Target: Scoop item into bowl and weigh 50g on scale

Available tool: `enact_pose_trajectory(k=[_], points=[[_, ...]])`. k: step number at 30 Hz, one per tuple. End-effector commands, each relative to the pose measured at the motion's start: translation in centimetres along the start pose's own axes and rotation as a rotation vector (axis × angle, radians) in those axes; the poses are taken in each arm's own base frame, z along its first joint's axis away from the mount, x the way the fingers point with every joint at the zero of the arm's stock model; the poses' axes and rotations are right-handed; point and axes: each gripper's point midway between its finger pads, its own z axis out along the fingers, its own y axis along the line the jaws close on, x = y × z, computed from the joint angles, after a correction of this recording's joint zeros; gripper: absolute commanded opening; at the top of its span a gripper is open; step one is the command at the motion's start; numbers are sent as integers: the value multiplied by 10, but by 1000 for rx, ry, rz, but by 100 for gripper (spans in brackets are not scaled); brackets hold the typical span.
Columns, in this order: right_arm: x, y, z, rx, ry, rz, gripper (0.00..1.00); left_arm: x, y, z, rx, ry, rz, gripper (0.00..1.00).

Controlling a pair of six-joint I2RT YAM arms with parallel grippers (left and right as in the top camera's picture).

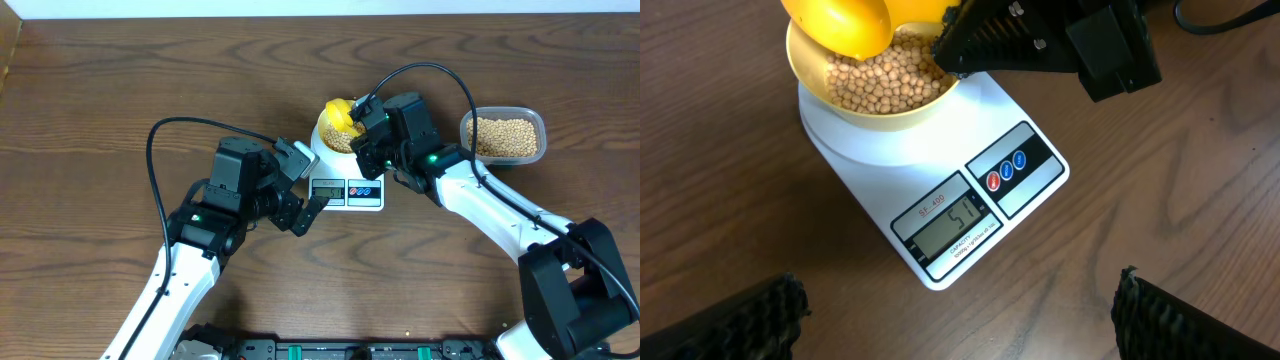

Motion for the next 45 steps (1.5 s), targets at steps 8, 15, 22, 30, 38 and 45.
enact_pose_trajectory(k=[8, 15, 22, 30, 38, 45], points=[[-11, -6, -4, 0, -24, 10, 11, 6, -1, 3, 12, 14, 11, 100], [-11, -11, -5, 8, -26, 18, 6, 6, -1, 3, 12, 14, 11, 100], [-11, -11, -5, 9, -26, 18, 1, 6, -1, 3, 12, 14, 10, 100], [-11, -12, -5, 10, -27, 19, 1, 6, -1, 3, 12, 14, 10, 100], [-23, -21, -8, 30, -76, 17, 1, 6, -1, 3, 12, 14, 11, 100], [-23, -30, -10, 46, -79, -7, 1, 6, -1, 3, 12, 14, 10, 100]])
